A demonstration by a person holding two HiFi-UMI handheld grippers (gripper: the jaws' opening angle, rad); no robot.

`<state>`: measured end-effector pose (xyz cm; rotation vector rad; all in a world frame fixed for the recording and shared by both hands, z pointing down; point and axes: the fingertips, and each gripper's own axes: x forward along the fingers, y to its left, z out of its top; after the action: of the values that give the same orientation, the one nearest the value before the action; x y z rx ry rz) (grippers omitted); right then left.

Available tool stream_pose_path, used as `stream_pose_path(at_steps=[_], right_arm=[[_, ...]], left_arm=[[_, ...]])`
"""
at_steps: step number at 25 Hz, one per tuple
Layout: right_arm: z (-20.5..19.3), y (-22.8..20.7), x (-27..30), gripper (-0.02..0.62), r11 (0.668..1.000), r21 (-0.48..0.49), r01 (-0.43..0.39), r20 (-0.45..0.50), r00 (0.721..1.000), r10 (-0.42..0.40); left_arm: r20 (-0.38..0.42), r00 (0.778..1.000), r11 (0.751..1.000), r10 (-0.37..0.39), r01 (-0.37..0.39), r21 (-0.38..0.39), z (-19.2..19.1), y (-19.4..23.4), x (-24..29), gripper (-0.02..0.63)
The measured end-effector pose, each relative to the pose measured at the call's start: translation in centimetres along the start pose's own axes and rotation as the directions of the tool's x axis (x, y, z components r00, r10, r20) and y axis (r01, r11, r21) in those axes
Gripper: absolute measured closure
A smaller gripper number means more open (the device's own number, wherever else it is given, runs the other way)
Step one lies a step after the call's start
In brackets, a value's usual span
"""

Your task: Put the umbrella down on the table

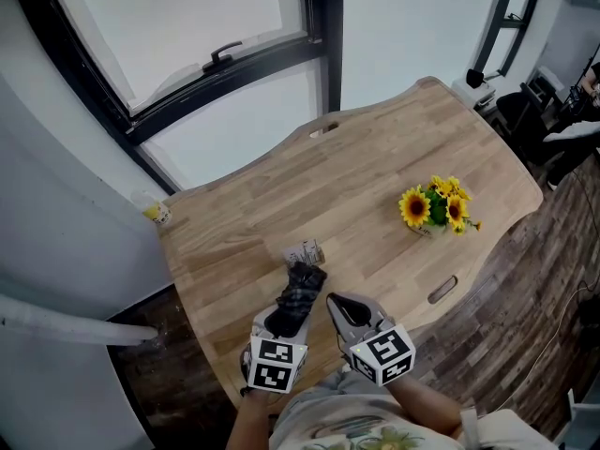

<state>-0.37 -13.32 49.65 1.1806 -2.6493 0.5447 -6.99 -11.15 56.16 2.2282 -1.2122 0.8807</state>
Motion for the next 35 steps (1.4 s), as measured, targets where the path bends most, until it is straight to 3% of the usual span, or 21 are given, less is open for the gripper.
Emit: stream_pose_path(at_steps=[35], right_arm=[[-1.6,0.3,1.5,0.595,1.0,0.025,-0.006,-0.05,0.999,0.008]], left_arm=[[-0.103,0.994,0.999,-0.025,0.022,-0.029,-3.8,0.8,3.2,0.393]])
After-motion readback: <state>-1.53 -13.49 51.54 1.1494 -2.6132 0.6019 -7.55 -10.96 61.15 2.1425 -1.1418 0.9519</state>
